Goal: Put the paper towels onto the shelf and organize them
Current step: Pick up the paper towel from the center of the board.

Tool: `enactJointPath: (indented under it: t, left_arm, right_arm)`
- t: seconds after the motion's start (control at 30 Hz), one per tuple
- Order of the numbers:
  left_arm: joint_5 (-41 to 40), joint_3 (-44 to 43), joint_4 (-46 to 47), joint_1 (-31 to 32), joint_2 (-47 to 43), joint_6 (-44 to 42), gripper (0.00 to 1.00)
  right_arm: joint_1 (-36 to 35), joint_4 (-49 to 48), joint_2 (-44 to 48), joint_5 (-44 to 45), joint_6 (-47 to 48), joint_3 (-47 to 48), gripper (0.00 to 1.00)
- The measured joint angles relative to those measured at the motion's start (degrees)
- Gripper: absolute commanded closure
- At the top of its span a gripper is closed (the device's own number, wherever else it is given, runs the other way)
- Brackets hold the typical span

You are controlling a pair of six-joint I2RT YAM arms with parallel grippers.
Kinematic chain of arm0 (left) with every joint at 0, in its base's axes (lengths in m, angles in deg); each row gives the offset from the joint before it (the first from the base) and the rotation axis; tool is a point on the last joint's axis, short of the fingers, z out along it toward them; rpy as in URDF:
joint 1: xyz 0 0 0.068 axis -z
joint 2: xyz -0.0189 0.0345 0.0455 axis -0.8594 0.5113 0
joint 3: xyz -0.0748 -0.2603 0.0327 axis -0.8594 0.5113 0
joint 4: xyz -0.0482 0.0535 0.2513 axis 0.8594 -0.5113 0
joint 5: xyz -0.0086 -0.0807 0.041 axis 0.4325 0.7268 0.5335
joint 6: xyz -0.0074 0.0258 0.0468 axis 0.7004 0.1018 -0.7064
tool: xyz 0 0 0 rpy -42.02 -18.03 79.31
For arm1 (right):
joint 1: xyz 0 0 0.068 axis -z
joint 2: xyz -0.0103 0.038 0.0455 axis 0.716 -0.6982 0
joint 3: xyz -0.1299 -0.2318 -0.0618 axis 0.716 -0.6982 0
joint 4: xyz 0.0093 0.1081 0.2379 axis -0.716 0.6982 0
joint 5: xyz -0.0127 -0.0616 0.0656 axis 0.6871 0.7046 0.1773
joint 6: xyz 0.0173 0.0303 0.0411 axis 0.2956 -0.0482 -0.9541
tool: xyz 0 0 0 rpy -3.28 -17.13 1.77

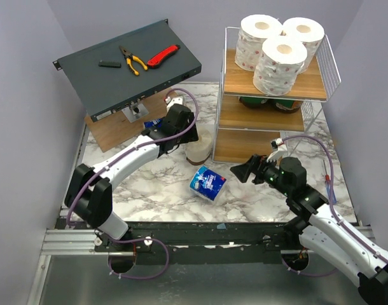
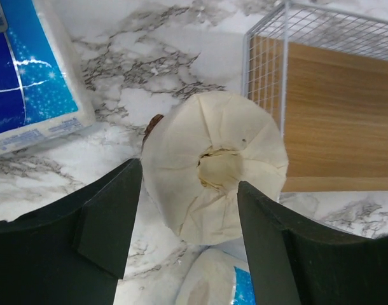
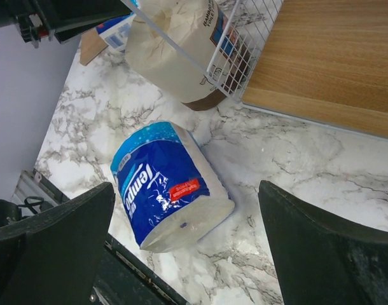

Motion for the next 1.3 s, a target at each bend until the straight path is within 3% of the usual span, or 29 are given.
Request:
enactJointPath:
  t: [0.17, 0.53, 1.03, 1.3]
  left_arm:
    - [0.42, -4.48, -4.09, -0.85, 5.29, 0.98, 0.37]
    - [1.40, -5.55, -6.47, -1.20, 9.64, 1.42, 0.45]
    - [3.52, -5.18, -6.14, -1.42, 11.15, 1.81, 0.90]
    - [3.45, -2.60, -7.06, -1.49, 8.09, 1.16, 0.98]
  right_arm:
    - [0.00, 1.42, -0.52, 0.68, 0.04, 0.17, 0.03]
    - [0.00, 3.02, 0.52, 1.97, 0.00, 0.17, 0.03]
    - [0.00, 5.25, 0.59, 3.26, 0.09, 0.87, 0.03]
    - [0.00, 6.05, 1.79, 4.35, 0.59, 2.91, 0.03]
